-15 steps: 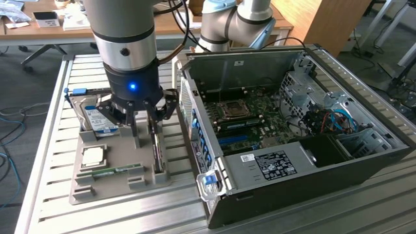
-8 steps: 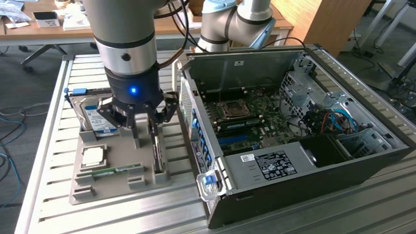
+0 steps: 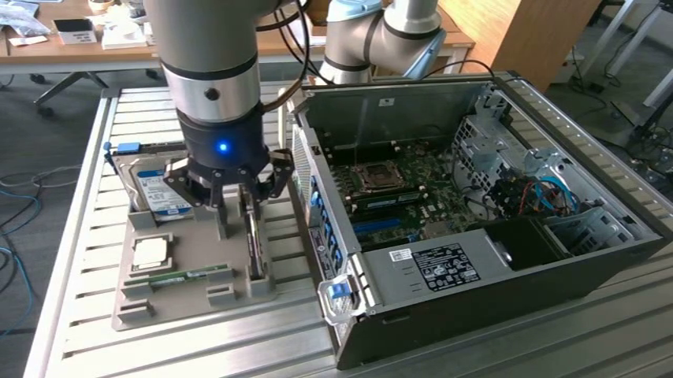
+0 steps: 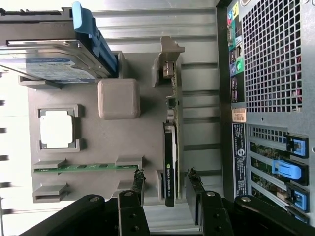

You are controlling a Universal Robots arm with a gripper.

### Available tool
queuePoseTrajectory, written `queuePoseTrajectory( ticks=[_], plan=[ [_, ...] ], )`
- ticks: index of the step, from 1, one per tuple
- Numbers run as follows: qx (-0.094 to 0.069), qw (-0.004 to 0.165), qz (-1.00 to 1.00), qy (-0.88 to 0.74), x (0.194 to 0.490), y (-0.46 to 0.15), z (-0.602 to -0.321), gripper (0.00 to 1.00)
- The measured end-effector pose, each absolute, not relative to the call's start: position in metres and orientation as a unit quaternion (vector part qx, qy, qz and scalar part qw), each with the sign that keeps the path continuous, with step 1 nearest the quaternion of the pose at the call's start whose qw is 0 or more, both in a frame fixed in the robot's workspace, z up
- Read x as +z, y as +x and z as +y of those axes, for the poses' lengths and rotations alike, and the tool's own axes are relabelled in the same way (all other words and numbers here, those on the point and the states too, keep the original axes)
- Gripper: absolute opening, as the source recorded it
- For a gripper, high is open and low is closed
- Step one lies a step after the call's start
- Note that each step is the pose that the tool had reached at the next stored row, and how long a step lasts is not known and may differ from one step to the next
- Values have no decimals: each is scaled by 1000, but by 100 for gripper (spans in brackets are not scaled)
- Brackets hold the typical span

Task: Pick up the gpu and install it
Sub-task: 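Pick up the gpu and move the gpu toward the slot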

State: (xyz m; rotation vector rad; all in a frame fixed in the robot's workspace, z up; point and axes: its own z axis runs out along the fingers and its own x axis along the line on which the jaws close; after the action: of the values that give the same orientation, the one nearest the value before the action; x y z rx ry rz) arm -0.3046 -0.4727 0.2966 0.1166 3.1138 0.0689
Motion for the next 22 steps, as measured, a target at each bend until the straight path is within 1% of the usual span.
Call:
queuePoseTrajectory(
  ticks=[12, 22],
  plan=[
    [22, 12, 999, 37, 295, -302, -473, 47],
    [22, 12, 999, 37, 286, -302, -473, 47]
  ],
)
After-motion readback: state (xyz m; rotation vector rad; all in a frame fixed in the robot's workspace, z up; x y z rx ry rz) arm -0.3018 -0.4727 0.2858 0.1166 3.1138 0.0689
